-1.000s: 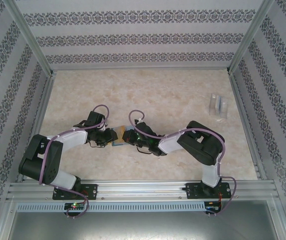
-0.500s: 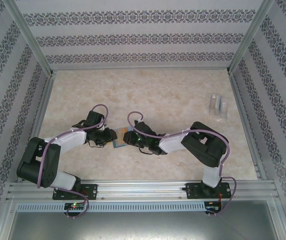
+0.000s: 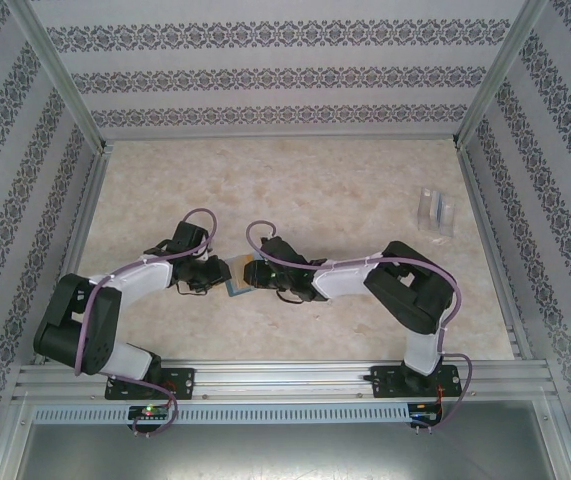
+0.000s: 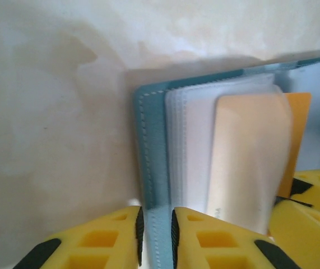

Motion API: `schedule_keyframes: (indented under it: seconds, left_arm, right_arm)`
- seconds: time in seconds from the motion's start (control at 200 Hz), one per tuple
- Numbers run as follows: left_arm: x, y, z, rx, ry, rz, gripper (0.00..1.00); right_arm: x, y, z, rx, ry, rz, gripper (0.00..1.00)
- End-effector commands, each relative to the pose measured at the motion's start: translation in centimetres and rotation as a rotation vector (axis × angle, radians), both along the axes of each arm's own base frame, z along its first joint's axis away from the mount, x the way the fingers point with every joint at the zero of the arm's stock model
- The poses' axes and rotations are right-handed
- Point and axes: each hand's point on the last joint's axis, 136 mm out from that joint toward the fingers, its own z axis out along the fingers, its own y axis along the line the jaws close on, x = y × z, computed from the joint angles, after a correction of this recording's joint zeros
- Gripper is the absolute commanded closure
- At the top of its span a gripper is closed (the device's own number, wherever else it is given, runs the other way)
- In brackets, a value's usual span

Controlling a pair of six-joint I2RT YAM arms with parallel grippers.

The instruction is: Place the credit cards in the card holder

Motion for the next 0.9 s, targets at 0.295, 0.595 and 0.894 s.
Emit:
schedule_keyframes:
  seconds: [0.295,0.595,0.894]
  left_arm:
    - [1.0,0.8,-0.4,0.079,0.001,-0.027,0.83]
    - [0.9,0.7,-0.8,0.073,0.003,-0.029,0.84]
    - [0.9,0.7,-0.8,0.077,0.006,-0.041,0.85]
  right_arm:
    - [1.8,-0.2,1.7,-0.102,-0.087,0.106,0.53]
    - [2.1,0.0,0.1,-0.142,-0.065,0.132,0.48]
    - [1.4,1.1,-0.4,-0.140,-0.062,0.166,0.51]
